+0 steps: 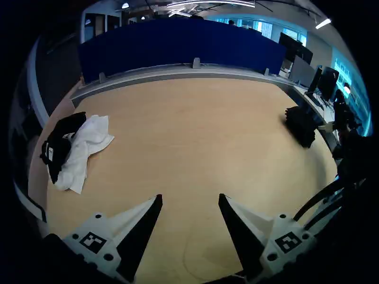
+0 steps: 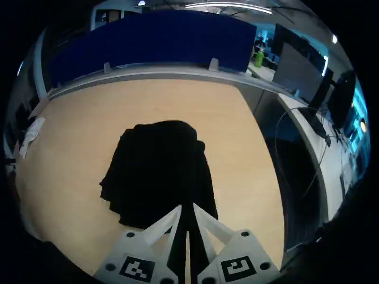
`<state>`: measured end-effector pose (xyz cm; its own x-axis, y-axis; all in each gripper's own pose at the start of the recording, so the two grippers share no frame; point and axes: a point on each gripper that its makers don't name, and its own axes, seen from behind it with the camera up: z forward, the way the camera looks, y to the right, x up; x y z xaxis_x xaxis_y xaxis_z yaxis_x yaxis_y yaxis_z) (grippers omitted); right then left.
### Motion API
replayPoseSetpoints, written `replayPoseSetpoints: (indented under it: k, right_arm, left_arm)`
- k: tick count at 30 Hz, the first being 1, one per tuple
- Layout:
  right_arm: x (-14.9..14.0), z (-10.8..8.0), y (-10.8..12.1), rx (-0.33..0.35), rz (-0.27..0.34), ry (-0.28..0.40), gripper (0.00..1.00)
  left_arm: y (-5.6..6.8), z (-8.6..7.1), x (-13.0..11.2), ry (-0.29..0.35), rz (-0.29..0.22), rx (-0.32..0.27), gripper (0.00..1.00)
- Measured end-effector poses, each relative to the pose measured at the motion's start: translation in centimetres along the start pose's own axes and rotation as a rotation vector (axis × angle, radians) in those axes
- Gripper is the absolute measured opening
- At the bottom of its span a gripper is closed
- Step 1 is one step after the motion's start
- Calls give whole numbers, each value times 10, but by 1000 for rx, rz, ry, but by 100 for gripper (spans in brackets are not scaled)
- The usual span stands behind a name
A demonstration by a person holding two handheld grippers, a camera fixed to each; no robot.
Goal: Fold towel
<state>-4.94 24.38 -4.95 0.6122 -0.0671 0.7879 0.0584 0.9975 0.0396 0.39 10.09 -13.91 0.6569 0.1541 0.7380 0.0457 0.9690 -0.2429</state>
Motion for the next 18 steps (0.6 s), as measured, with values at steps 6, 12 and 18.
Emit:
replayPoseSetpoints:
  k: [6, 12, 18]
  right_arm:
    - [-20, 12, -2, -13, 17, -45, 5]
    - [-21, 17, 2, -35, 37, -49, 5]
    - [-21, 12, 4, -59, 11, -40, 10]
  left_arm:
    - [1, -1, 1, 2, 3, 0, 88]
    - [0, -1, 1, 2, 7, 0, 88]
    - [-1, -2, 1, 2, 7, -1, 88]
